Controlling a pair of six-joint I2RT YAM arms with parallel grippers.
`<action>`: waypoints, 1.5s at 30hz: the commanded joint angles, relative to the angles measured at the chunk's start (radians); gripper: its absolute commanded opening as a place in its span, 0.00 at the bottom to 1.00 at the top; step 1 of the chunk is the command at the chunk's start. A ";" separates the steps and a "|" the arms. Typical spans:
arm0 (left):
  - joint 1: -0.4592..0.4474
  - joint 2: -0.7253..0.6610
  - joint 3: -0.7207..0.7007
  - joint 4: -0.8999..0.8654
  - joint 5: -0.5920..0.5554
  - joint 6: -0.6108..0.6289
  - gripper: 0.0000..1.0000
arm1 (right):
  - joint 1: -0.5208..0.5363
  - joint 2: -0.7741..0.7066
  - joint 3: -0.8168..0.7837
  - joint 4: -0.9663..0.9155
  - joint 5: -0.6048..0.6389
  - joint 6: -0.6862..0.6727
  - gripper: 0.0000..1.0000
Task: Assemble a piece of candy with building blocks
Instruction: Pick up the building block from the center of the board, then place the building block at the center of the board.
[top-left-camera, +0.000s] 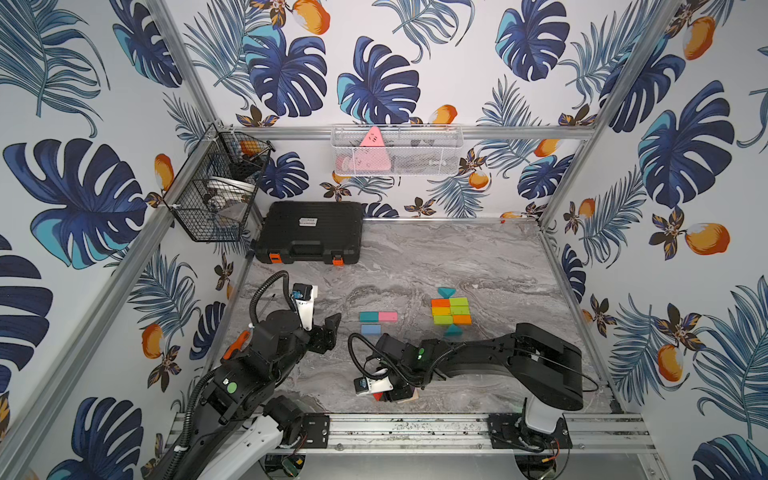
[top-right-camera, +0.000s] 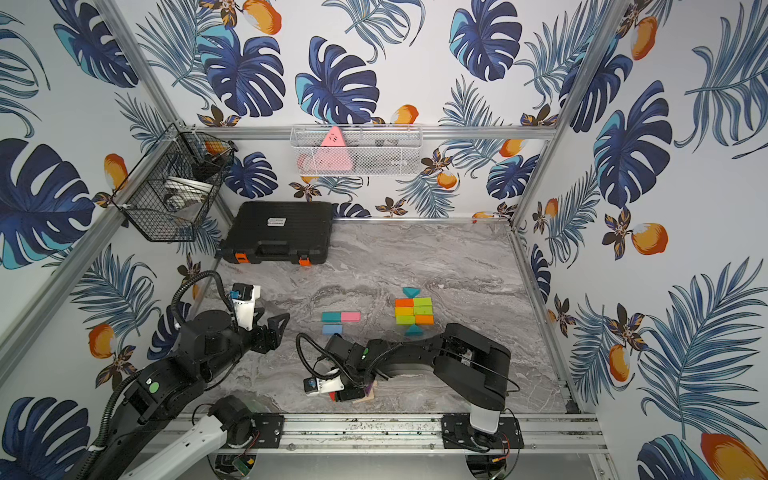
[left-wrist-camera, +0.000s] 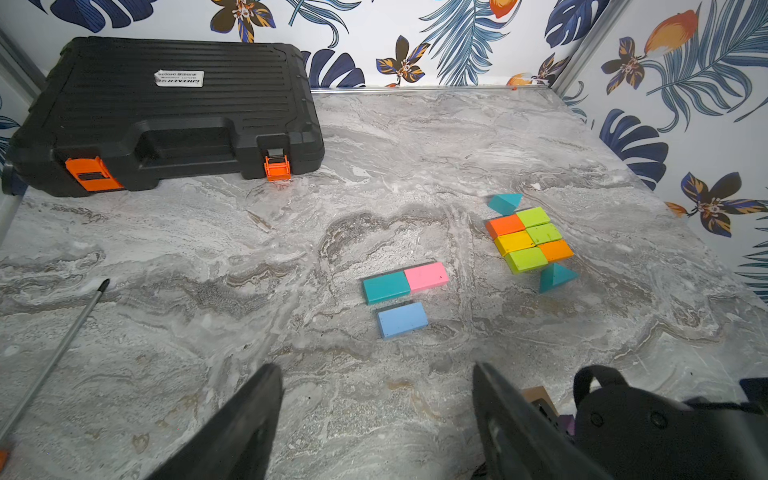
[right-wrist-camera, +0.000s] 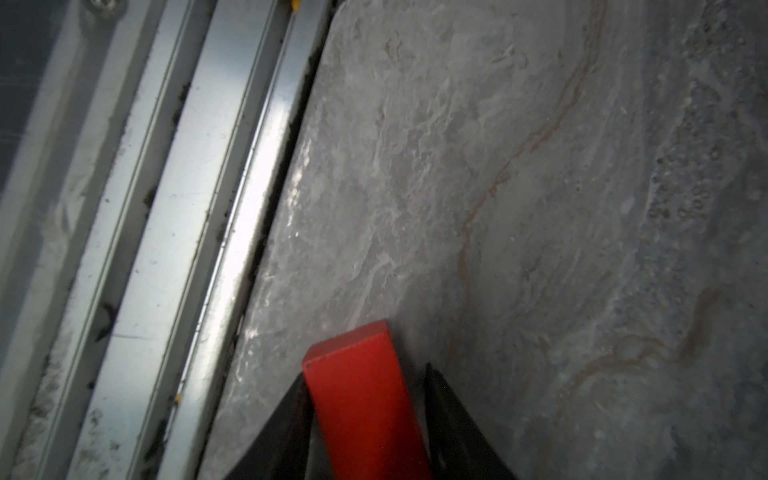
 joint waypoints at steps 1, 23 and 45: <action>0.000 -0.003 0.001 -0.002 0.003 -0.011 0.77 | -0.012 -0.004 0.004 -0.026 0.062 -0.012 0.41; -0.001 -0.009 0.002 -0.002 0.003 -0.010 0.77 | -0.349 -0.041 0.102 -0.039 -0.107 0.052 0.33; 0.001 -0.001 0.000 -0.001 0.015 -0.008 0.77 | -0.390 0.199 0.264 -0.152 -0.064 -0.061 0.33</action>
